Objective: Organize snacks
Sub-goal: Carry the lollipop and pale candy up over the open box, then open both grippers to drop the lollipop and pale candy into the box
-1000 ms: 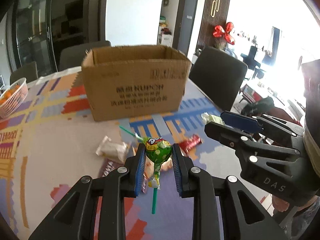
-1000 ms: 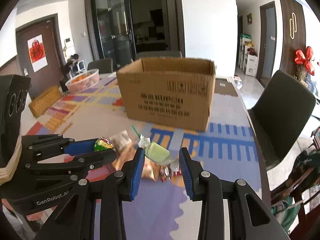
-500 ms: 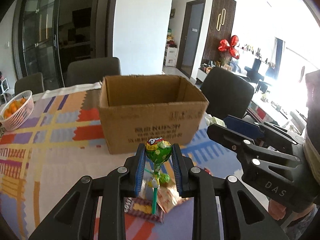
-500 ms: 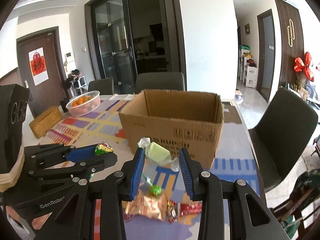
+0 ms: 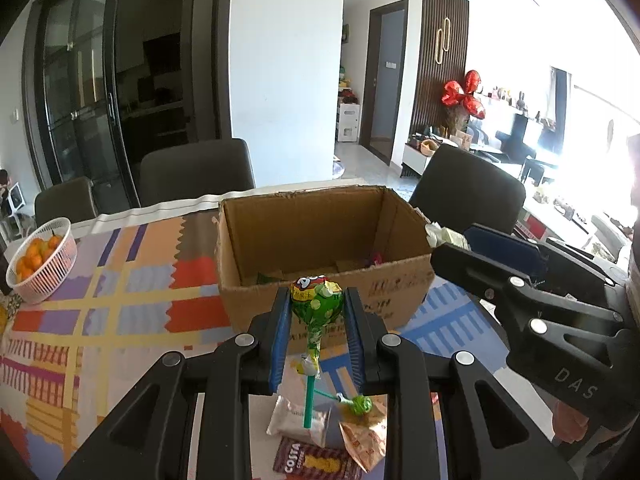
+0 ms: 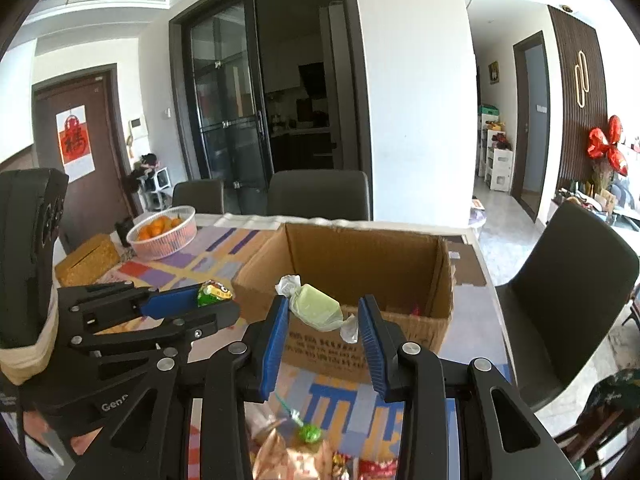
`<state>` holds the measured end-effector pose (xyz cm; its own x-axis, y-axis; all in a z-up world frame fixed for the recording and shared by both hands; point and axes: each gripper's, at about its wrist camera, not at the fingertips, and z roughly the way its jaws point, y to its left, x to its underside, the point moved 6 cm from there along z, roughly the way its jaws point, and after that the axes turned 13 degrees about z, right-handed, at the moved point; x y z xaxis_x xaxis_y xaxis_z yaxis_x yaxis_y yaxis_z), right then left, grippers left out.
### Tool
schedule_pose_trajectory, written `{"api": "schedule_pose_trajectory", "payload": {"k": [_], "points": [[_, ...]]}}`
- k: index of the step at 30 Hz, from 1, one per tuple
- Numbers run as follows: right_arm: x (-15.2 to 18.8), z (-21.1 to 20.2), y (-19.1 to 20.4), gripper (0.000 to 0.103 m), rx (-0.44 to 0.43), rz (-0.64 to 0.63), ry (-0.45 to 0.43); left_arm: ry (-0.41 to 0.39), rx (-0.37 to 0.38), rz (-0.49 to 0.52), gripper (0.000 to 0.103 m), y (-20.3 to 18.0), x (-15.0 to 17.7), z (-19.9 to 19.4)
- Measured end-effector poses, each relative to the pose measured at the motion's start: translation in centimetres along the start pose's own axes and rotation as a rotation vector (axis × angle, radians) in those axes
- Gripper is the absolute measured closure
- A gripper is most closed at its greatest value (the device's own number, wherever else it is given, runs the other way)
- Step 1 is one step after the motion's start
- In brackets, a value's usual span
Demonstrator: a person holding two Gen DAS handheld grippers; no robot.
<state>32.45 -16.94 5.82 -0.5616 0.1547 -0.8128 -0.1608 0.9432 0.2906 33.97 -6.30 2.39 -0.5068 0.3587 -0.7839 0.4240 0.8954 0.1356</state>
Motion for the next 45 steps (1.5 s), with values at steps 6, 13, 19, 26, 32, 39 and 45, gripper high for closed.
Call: {"api": "schedule_pose_trajectory", "payload": {"k": [6,13,19,26,32,39,45], "points": [[-1.3,0.7,-0.5,0.066,0.022,-0.002,-0.031,-0.001,0.008,-0.017,0.076,0.8,-1.4,1.4],[-2.2,1.9,-0.9,0.066,0.039,0.004,-0.052,0.001,0.004,-0.025,0.076,1.6,-2.6,3.2],[-2.7,4.1,-1.3,0.066,0.042,-0.003,-0.025,0.02,0.003,-0.035,0.076,2.2,-3.8,5.2],[-2.6,6.4,-3.1,0.066,0.047,0.013,0.019,0.041,0.003,-0.036,0.076,3.0,-5.0,7.4],[-2.3,8.6,-4.6,0.066,0.039,0.057,0.071,0.049,-0.008,-0.024,0.076,3.3,-5.7,8.7],[-2.7,9.5,-5.8,0.042,0.084,0.105,0.062,0.057,-0.112,0.0,0.054,4.3,-5.6,8.9],[-1.1,7.5,-6.5,0.043,0.103,0.131,0.058,0.031,-0.086,0.019,0.044,2.8,-3.4,6.1]]}}
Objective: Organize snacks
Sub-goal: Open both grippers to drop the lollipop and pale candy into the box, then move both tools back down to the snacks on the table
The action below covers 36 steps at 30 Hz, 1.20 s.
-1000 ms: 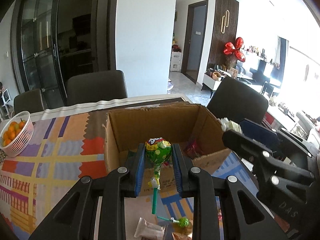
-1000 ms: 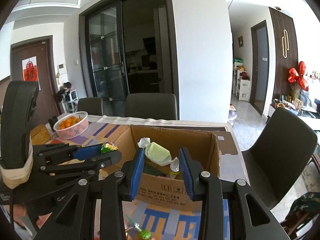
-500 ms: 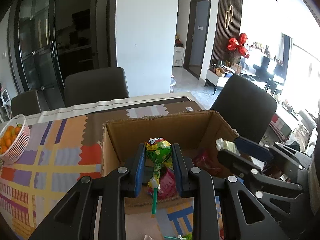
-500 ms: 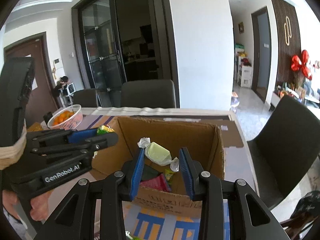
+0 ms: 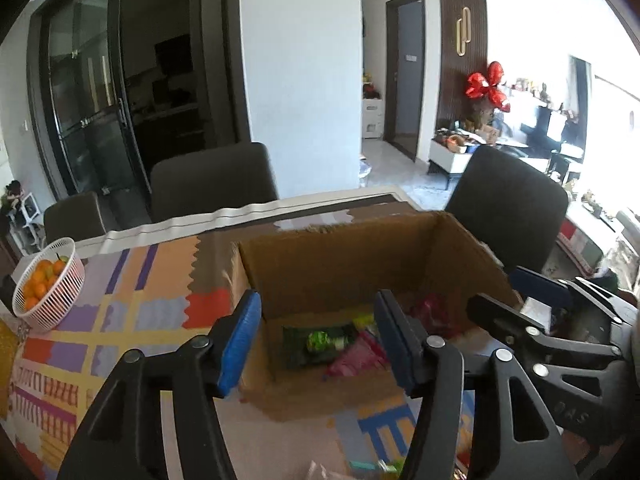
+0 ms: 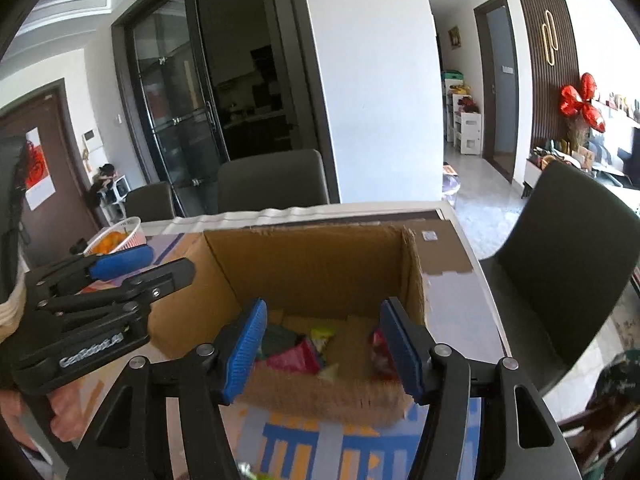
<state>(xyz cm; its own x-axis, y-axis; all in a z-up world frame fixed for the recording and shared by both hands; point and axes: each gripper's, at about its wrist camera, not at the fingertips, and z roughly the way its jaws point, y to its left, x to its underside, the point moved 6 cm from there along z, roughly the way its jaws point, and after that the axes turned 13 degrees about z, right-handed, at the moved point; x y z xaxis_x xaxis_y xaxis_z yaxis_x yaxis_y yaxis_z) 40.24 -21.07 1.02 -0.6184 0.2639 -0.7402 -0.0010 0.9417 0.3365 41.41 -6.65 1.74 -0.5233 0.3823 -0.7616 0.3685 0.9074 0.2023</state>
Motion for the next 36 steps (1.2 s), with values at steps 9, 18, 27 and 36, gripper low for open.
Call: {"api": "schedule_pose_trajectory", "payload": {"k": [9,18,27,36], "points": [[3.4,-4.7,-0.1,0.043,0.033,-0.038,-0.041,-0.006,0.09,0.01,0.044,-2.7,3.5,-4.1],[6.9,-7.2,-0.9,0.043,0.058,-0.008,-0.028,0.011,0.117,0.039,0.044,-4.8,7.0,-6.3],[9.8,-7.9,-1.8,0.043,0.112,-0.006,-0.011,0.055,0.116,0.001,0.043,-5.4,10.6,-6.8],[13.7,-7.6,-3.0,0.043,0.168,0.035,0.044,0.12,0.074,-0.047,0.038,-5.1,15.6,-7.0]]}}
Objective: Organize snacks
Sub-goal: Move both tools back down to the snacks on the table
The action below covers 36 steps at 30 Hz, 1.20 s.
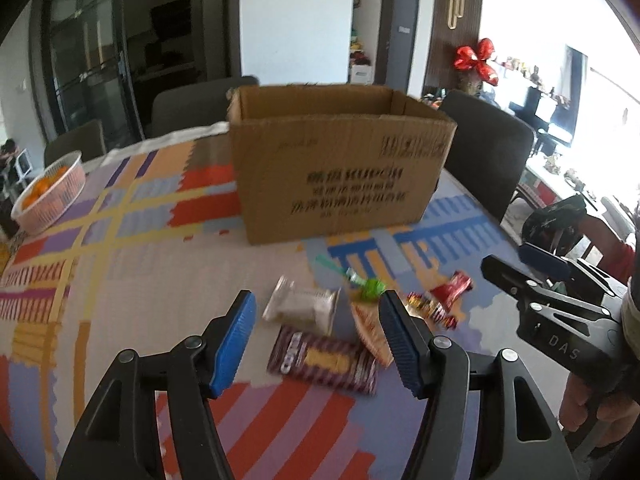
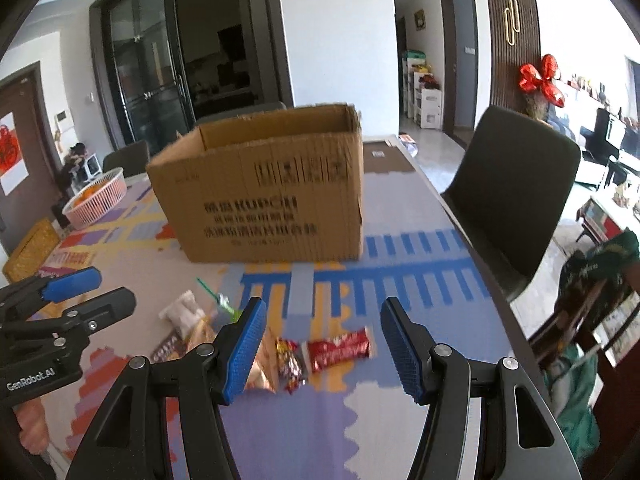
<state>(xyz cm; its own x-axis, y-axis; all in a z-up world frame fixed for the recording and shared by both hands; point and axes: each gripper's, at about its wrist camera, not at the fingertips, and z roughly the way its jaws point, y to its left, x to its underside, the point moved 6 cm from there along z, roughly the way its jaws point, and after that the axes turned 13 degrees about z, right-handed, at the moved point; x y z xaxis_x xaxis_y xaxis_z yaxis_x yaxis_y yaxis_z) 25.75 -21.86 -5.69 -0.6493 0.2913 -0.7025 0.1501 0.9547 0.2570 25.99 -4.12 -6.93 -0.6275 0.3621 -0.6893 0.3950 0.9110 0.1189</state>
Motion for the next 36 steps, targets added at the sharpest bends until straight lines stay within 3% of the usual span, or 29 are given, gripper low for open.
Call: {"api": "schedule_pose_trajectory", "payload": {"k": [2,6,13,23,29,36], "points": [[0.8,0.0,-0.1,0.042,0.013,0.002,-0.003,0.015,0.002,-0.013,0.038,0.2,1.1,0.3],[2.1,0.2,-0.7,0.032,0.032,0.055,0.006,0.041,-0.006,-0.031,0.037,0.7,2.8,1.0],[4.1,1.5,-0.9,0.032,0.081,0.079,0.063,0.06,0.016,-0.039,0.036,1.4,4.2,2.3],[3.9,2.5,-1.3,0.032,0.189,0.053,0.04,0.089,0.071,0.064,0.031,1.6,2.9,6.2],[3.5,3.8,-1.7,0.032,0.201,0.069,0.06,0.125,0.084,0.151,0.031,1.3,2.1,8.6],[4.0,5.6,-1.8,0.032,0.196,0.096,0.125,0.146,0.115,0.164,0.031,1.5,1.8,10.2]]}}
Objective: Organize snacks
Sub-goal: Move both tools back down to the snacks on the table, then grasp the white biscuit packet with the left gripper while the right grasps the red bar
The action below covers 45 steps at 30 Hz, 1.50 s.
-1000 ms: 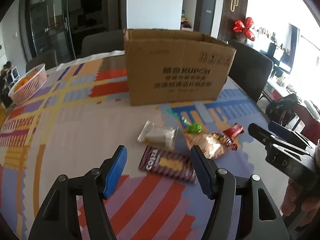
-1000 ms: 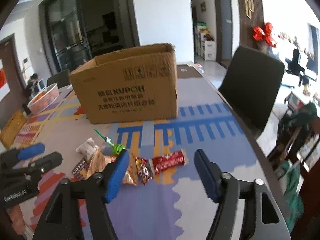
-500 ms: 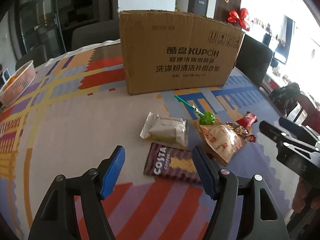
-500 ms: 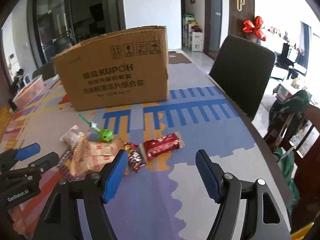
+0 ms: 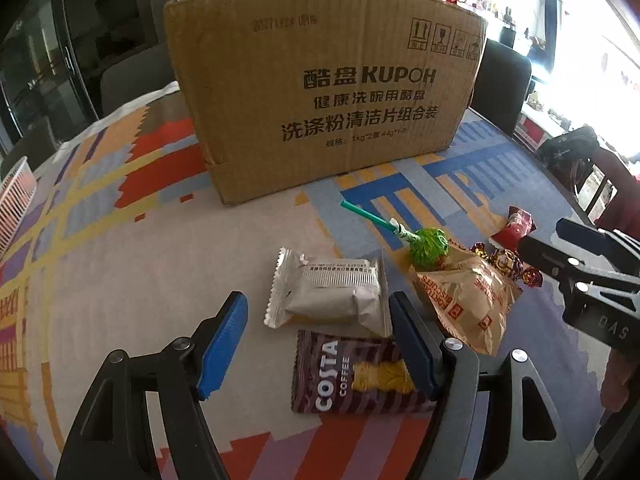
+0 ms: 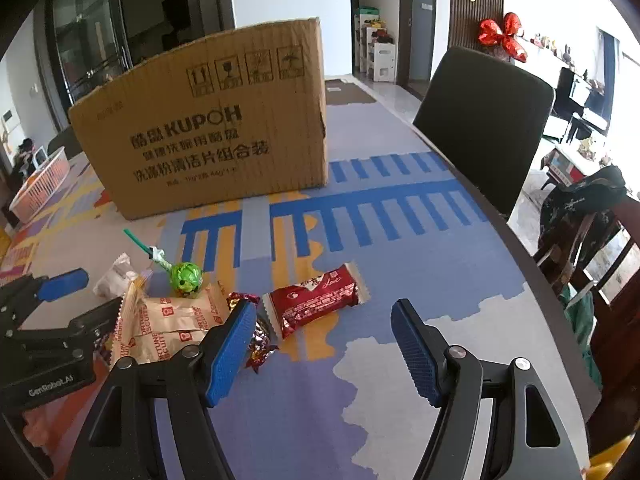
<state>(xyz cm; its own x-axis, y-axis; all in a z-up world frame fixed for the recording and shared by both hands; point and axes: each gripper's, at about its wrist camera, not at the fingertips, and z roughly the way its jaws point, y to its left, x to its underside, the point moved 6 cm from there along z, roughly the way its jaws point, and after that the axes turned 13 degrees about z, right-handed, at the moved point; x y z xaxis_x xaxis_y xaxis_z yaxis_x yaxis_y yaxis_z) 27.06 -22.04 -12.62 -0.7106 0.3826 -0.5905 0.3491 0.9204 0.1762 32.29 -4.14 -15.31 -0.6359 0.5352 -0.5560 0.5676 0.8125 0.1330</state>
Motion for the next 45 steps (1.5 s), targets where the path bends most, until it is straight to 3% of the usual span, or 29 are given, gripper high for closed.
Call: {"api": "schedule_pose_trajectory", "payload": {"k": [11,15,17,19,24,32,40,45], "points": [[-0.1,1.0,0.2,0.032,0.004,-0.004,0.017,0.01,0.035,-0.023,0.033,0.2,-0.6,1.9],[-0.3,1.2,0.2,0.032,-0.008,0.004,0.026,-0.004,0.041,-0.018,0.051,0.1,-1.0,1.8],[-0.3,1.2,0.2,0.032,-0.009,0.004,0.026,-0.008,0.037,-0.02,0.053,0.0,-1.2,1.6],[-0.3,1.2,0.1,0.032,-0.011,0.011,0.027,-0.018,0.02,-0.03,0.054,0.1,-1.2,1.2],[-0.2,1.1,-0.9,0.032,-0.018,0.09,0.017,-0.092,-0.106,-0.054,0.054,0.5,-1.6,-2.2],[-0.4,2.2,-0.4,0.033,-0.098,0.156,0.064,-0.128,-0.105,-0.046,0.054,0.0,-2.8,-3.8],[-1.3,3.7,0.6,0.047,-0.041,0.1,0.079,-0.107,-0.06,-0.121,0.054,0.0,-2.3,-3.1],[-1.7,4.0,0.9,0.065,-0.011,0.053,0.085,-0.1,-0.054,-0.135,0.054,-0.2,-2.0,-3.0]]}}
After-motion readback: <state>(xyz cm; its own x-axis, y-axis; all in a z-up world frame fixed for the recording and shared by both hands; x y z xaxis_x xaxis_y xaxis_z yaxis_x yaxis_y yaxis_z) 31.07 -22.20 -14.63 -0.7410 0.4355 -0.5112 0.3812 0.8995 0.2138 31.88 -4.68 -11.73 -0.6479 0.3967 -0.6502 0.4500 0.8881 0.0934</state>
